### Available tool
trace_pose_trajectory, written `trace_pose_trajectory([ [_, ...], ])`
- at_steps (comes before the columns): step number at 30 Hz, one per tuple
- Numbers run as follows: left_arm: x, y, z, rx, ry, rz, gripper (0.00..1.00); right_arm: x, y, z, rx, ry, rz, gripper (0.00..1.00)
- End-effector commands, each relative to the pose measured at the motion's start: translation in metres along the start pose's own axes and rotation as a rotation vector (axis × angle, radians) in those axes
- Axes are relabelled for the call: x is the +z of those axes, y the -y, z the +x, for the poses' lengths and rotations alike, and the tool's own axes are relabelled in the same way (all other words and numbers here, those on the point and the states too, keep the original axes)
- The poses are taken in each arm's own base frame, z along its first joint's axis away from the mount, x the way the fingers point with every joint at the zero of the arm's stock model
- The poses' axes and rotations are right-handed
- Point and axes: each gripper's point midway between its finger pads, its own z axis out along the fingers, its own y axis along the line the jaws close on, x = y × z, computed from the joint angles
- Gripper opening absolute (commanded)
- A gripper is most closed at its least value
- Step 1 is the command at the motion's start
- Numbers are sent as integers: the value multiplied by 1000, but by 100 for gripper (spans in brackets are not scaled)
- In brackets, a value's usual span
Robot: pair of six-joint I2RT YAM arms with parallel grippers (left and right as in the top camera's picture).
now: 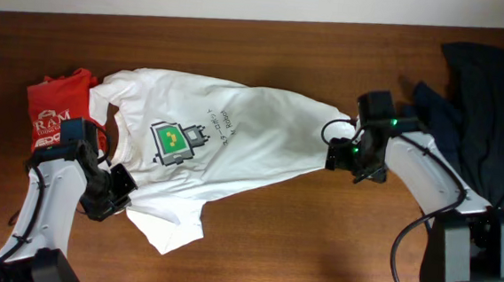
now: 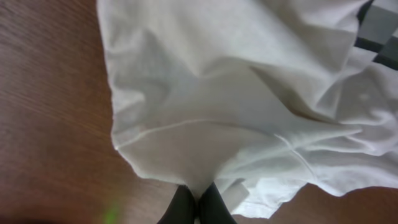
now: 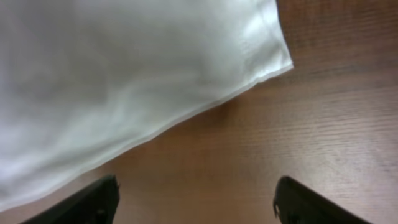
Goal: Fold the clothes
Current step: 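Lift the T-shirt with both grippers and lay it flat on the table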
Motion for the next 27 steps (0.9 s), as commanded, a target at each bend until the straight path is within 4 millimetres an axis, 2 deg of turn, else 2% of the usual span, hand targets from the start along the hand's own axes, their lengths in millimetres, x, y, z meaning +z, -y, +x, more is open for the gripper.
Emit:
trace_pose_trajectory([
  [1,-4,4,-1,27,10,12,0,13,19,-5,83,76,79,81],
  [2,-4,3,-1,27,10,12,0,15,24,-9,101,106,106,81],
  [7,-4,3,-1,27,10,12,0,23,21,-25,99,173,84,80],
  [10,-4,4,-1,27,10,12,0,44,24,-22,103,138,98,80],
  [14,-4,4,-1,27,10,12,0,63,23,-29,103,147,94,77],
  [15,-4,4,-1,27,10,12,0,64,23,-31,103,153,89,68],
  [16,-4,4,-1,27,10,12,0,64,22,-33,102,160,86,52],
  [17,-4,4,-1,27,12,13,0,63,22,-33,102,162,85,44],
  [20,-4,5,-4,29,23,17,0,64,23,-29,95,144,93,9],
  [21,-4,5,-5,30,26,19,0,64,24,-27,95,136,96,4],
  [22,-4,5,-5,30,28,19,0,63,24,-25,95,129,99,4],
  [25,-9,10,-12,95,55,30,0,33,27,-28,90,115,112,4],
  [27,-27,18,-24,141,97,45,0,-11,28,-42,61,140,112,4],
])
